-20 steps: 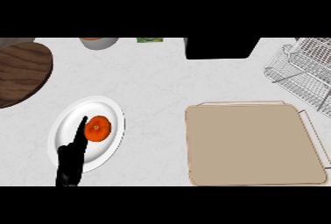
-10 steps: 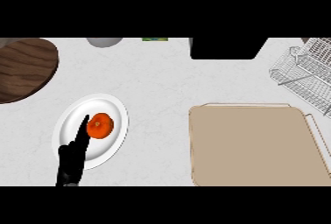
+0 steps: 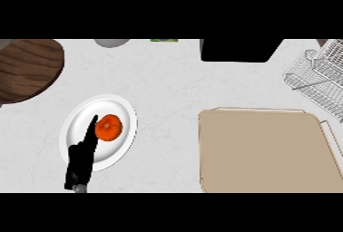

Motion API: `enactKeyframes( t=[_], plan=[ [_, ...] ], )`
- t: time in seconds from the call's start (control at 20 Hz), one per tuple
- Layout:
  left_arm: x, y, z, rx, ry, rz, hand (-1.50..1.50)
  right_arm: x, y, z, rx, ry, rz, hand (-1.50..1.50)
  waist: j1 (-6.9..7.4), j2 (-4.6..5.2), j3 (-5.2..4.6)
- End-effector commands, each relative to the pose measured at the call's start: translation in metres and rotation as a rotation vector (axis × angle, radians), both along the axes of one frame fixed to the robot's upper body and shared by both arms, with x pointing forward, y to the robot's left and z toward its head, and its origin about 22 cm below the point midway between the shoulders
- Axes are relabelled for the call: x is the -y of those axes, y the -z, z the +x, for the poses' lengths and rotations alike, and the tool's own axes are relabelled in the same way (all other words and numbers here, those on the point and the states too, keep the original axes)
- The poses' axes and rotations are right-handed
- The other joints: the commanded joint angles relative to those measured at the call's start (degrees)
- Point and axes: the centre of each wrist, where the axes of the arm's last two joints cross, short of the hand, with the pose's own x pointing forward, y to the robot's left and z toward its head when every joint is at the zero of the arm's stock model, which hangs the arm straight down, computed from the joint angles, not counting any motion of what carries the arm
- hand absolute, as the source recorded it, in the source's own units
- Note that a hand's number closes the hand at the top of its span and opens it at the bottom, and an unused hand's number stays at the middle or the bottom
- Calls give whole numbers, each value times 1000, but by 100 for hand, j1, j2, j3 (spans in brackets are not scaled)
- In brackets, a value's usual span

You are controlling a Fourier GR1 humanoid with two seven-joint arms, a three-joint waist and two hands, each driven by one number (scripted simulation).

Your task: Pick the bell pepper from the tray and place it in the tiered basket

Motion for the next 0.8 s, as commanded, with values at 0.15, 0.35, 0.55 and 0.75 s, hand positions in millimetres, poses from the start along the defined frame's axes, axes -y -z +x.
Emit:
enactKeyframes(
  t=[0.15, 0.35, 0.55, 0.75],
  plan=[
    [-12, -4, 4, -6, 5, -1, 0, 5, 7, 45, -56, -50, 2, 150, 89, 32, -4],
    [3, 11, -6, -27, 13, -15, 0, 3, 45, 69, -100, -75, -2, 150, 75, 33, -2],
    [-1, 3, 2, -17, 16, 12, 0, -8, 59, 92, -133, -54, -18, 150, 40, 28, -2],
    [-17, -5, -14, -13, 12, 15, 0, 5, 90, 90, -134, -11, 14, 150, 56, 25, 3]
  ],
)
